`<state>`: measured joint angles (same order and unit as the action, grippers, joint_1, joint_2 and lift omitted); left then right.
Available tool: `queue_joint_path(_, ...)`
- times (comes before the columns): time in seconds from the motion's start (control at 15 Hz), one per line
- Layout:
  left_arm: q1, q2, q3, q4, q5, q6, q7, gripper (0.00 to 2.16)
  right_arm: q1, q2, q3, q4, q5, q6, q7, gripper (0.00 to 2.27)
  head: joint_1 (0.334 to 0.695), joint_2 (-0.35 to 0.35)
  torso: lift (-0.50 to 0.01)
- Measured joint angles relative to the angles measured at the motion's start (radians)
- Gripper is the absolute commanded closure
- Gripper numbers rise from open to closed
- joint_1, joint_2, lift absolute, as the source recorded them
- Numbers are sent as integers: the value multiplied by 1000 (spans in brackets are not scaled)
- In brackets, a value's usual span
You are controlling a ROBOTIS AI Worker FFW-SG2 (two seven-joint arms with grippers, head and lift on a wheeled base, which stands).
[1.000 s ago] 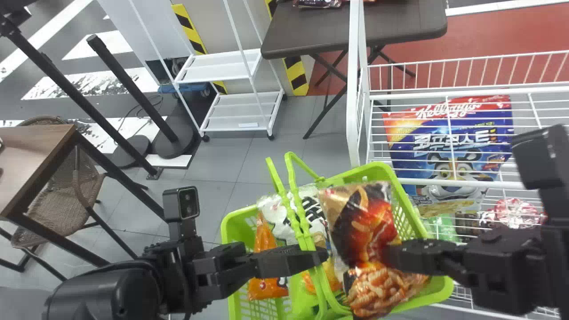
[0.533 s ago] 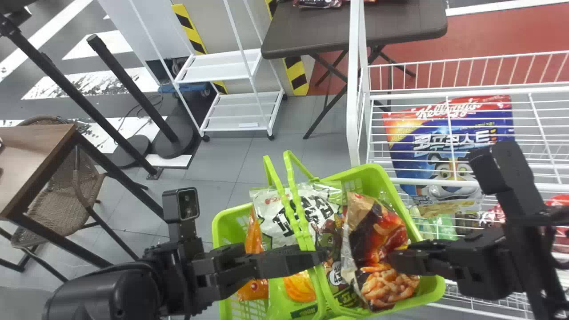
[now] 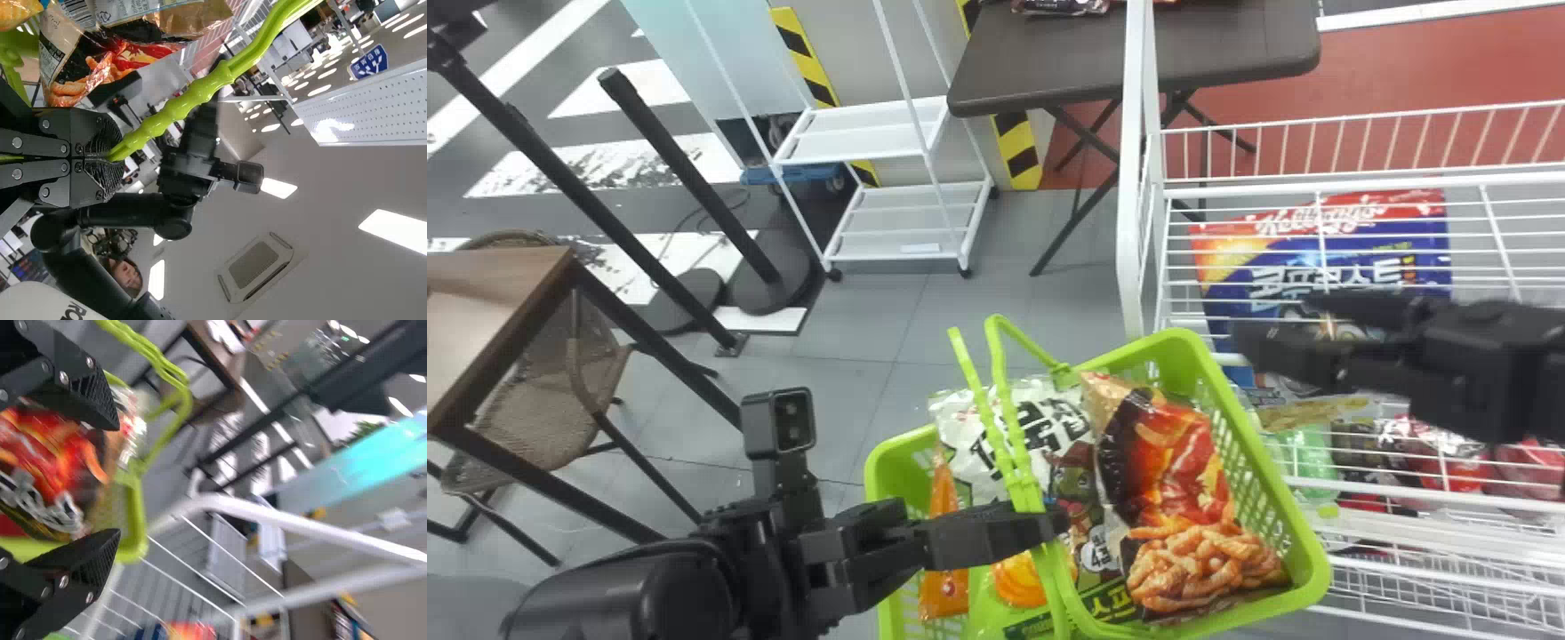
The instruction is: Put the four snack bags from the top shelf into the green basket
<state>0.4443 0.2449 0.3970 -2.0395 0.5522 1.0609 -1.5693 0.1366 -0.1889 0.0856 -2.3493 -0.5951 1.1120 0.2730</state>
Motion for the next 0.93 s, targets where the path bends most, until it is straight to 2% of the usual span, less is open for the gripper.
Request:
queue_joint_path(0.2, 23, -7, 21, 1, 8, 0, 0, 2148, 137, 3, -20, 60, 281, -440, -16, 16, 695, 145, -4)
queue_joint_path(0.27, 29, -9, 24, 0, 9, 0, 0, 2148, 183, 10, -30, 98, 359, -581, -25, 16, 695, 117, -4)
queue_joint_path(0.33, 32, -10, 26, -1, 8, -1, 0, 2148, 221, 17, -45, 131, 399, -684, -31, 16, 695, 59, -4)
queue_joint_path(0.73, 41, -37, 3, -38, -11, 10, 0, 2148, 446, 77, -180, 261, 431, -1129, -30, 33, 695, -108, -4)
queue_joint_path(0.8, 45, -41, 1, -47, -13, 18, 0, 2148, 480, 97, -193, 271, 437, -1193, -18, 33, 695, -123, -4)
queue_joint_path(0.93, 53, -49, 1, -61, -21, 27, 0, 2148, 528, 162, -219, 282, 488, -1277, 7, 33, 695, -142, -4)
